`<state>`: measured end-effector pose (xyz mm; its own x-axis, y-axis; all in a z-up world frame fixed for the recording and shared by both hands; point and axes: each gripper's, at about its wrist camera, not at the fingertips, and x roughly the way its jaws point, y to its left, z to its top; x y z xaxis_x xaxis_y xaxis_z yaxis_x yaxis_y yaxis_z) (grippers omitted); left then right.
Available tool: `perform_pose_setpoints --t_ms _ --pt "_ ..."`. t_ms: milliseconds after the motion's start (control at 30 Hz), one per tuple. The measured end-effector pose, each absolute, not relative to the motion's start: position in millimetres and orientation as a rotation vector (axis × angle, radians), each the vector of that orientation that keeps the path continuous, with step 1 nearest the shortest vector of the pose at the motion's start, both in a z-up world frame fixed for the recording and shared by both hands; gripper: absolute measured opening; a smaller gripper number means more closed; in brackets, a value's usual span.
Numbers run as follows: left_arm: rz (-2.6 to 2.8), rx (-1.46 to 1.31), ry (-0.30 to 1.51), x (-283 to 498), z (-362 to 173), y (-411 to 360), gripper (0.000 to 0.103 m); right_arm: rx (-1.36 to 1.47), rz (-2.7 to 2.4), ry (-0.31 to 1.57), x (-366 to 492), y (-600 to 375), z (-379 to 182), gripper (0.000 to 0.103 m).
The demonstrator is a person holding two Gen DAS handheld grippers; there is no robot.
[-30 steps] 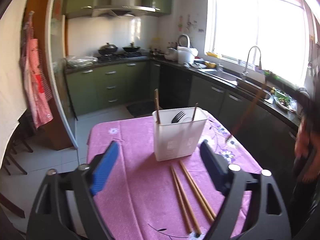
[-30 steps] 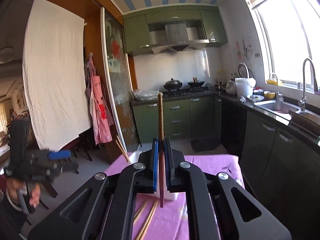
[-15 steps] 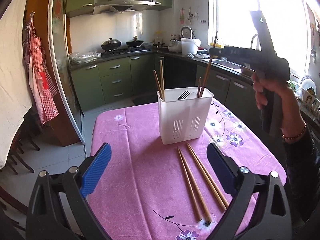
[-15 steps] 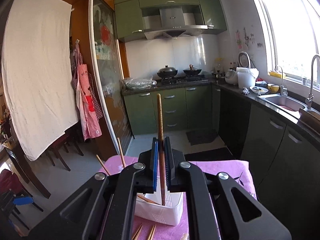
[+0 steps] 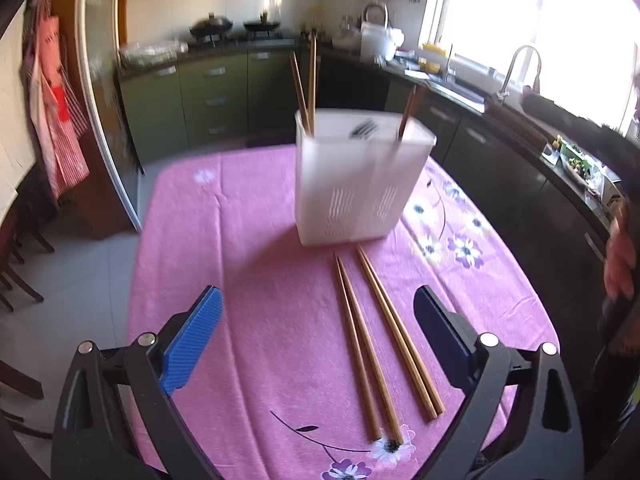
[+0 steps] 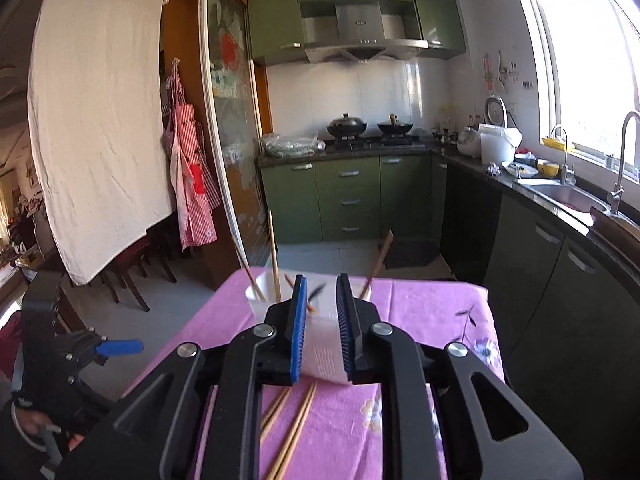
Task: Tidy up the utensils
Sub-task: 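Lower the right gripper's chopstick into the caddy and open the right gripper, then lower the left gripper onto a wooden chopstick, close and lift it upright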
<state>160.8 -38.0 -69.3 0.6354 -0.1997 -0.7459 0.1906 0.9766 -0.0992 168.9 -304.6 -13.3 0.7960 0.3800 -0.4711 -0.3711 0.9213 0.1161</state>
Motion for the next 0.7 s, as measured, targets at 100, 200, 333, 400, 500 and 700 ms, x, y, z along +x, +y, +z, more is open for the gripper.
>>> perform_pose_setpoints --t_ms 100,200,333,400,500,700 --pt "-0.235 -0.020 0.947 180 -97 -46 0.091 -0.007 0.354 0.606 165 -311 -53 0.016" --pt "-0.243 -0.026 1.047 200 -125 -54 0.082 0.016 0.335 0.688 169 -322 -86 0.016" --pt "-0.255 -0.036 1.152 219 -150 -62 0.064 0.047 0.324 0.754 171 -335 -114 0.016" --pt "-0.249 -0.019 1.177 226 -159 -67 0.062 0.053 0.331 0.767 172 -338 -120 0.017" --pt "-0.242 0.003 1.210 236 -166 -74 0.053 0.061 0.341 0.781 176 -340 -126 0.019" --pt "-0.210 0.048 1.272 251 -182 -85 0.036 0.076 0.361 0.795 177 -338 -131 0.019"
